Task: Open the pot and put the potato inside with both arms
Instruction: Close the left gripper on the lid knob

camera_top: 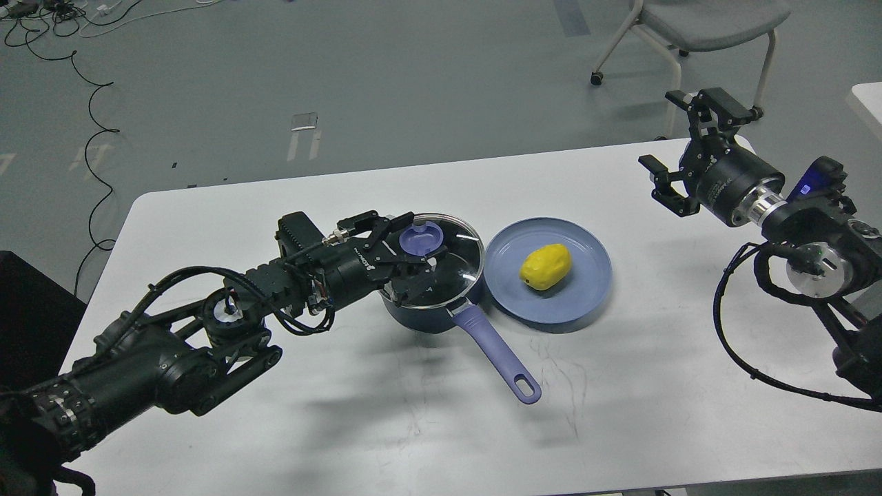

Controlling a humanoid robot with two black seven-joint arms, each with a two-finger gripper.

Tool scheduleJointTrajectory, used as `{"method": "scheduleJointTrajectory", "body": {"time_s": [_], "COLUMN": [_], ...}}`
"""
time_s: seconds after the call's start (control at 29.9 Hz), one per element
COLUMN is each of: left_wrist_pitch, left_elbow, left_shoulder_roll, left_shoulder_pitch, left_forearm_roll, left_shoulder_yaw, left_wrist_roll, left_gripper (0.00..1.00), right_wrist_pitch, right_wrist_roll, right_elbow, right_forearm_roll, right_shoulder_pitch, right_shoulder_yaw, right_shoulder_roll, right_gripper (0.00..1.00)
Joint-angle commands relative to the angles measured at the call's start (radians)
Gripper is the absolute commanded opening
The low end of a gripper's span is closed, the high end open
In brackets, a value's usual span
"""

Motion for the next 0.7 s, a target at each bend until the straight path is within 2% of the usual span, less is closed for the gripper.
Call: {"method": "scheduleJointTrajectory", "body": {"time_s": [0.0, 0.2, 0.33, 0.67], "left_wrist_pitch": [0.000, 0.000, 0.007, 0.007], "left_elbow": [0.001, 0.012, 0.023, 0.038], "left_shoulder_roll": [0.000, -0.001, -0.001, -0.001], "left_shoulder_pitch": [-0.002, -0.006, -0.006, -0.008], "left_forearm_roll": [-0.001, 0.000, 0.000, -0.001], "left_shoulder_yaw": [0.001, 0.001, 0.003, 0.001], "left_wrist_roll": [-0.001, -0.001, -0.001, -0.003], "left_gripper": [0.77, 0.78, 0.66, 0.63], "right_wrist_pitch": [0.000, 0.000, 0.000, -0.001], "right_wrist_roll": [0.000, 0.000, 0.000, 0.000], "right_elbow": [0.000, -0.012, -0.012, -0.012], "right_forearm_roll": [0.000, 0.000, 0.000, 0.000], "right_shoulder_pitch": [-0.002, -0.003, -0.006, -0.006], "right_shoulder_yaw": [0.000, 0.000, 0.000, 0.000], "right_shoulder_roll": [0.000, 0.000, 0.000, 0.000], "right_gripper": [1.00, 1.00, 1.00, 1.00]}}
